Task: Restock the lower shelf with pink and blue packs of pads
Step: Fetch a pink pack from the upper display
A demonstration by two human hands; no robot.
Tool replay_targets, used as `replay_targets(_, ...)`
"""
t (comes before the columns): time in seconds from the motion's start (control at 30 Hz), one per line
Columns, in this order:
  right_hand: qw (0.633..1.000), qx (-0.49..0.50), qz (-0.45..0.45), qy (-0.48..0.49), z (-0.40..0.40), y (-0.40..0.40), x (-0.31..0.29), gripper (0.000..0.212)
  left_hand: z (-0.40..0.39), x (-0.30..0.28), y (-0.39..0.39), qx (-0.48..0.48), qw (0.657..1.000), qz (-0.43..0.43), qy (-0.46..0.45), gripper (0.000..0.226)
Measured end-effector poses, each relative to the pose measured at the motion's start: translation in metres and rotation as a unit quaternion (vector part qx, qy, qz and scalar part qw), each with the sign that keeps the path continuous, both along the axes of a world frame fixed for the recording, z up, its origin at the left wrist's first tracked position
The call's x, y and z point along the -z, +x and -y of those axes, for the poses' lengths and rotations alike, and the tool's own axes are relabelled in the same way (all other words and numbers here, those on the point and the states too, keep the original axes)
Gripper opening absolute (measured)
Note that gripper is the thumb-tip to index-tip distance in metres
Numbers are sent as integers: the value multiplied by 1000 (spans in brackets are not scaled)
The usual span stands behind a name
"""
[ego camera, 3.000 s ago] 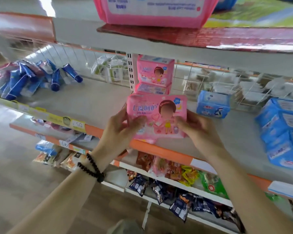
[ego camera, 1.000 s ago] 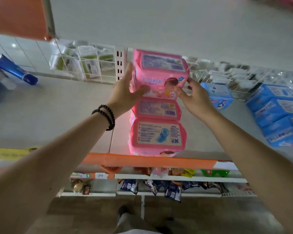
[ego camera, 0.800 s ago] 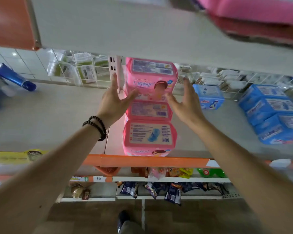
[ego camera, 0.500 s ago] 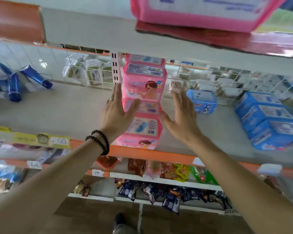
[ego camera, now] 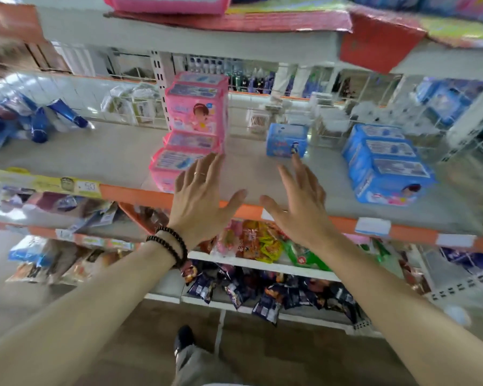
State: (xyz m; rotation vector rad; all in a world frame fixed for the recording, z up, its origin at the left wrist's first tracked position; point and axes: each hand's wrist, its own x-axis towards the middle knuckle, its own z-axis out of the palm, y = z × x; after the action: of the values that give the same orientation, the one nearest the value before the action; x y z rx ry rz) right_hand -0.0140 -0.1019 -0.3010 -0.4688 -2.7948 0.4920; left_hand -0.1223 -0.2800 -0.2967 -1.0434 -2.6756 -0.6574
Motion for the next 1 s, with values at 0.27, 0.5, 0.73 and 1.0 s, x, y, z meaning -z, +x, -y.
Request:
replay_targets(0.27,1000,20,6,-2,-19,57,3,73,-24,7,38,51,998,-23,-38,78)
replay_targets(0.5,998,61,21,-15,-27,82,-3,76,-39,6,43,106,992,-32,-61,81)
replay_targets(0.73,996,75,-54,4,-25,77,-32,77,-36,-26,34,122,991,-56,-30,81)
replay_targets(1.0,987,79,-136,29,-23,56,-65,65,-35,-69,34,108,988,-105,36,77)
